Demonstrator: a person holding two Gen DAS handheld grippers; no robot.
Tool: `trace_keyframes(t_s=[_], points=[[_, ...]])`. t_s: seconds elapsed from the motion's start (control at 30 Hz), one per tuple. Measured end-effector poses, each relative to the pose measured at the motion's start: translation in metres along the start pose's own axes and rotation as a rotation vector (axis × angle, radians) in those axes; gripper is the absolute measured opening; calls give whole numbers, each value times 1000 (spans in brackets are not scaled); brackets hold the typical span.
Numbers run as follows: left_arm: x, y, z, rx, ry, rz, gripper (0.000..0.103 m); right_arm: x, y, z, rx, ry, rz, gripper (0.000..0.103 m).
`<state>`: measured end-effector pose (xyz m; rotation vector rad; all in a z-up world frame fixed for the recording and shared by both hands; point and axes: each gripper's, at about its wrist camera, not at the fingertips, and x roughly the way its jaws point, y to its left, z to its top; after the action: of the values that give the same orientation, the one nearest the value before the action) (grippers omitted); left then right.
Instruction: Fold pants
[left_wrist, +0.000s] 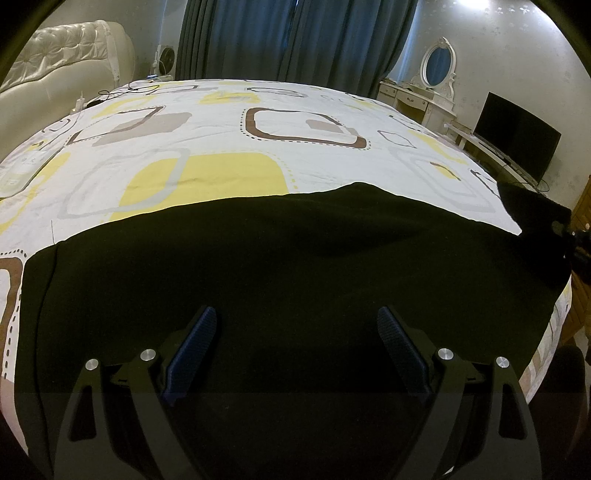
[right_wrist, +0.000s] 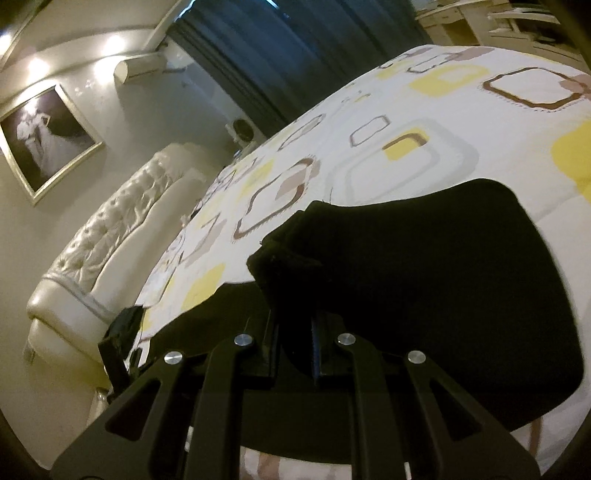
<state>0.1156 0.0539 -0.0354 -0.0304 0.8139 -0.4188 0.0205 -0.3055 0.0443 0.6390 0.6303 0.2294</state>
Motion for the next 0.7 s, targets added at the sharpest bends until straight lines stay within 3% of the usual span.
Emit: trace_keyframes(t_s=[0.7], points=[[0,0,0,0,0,0,88,66,56,-45,-71,158,75,13]])
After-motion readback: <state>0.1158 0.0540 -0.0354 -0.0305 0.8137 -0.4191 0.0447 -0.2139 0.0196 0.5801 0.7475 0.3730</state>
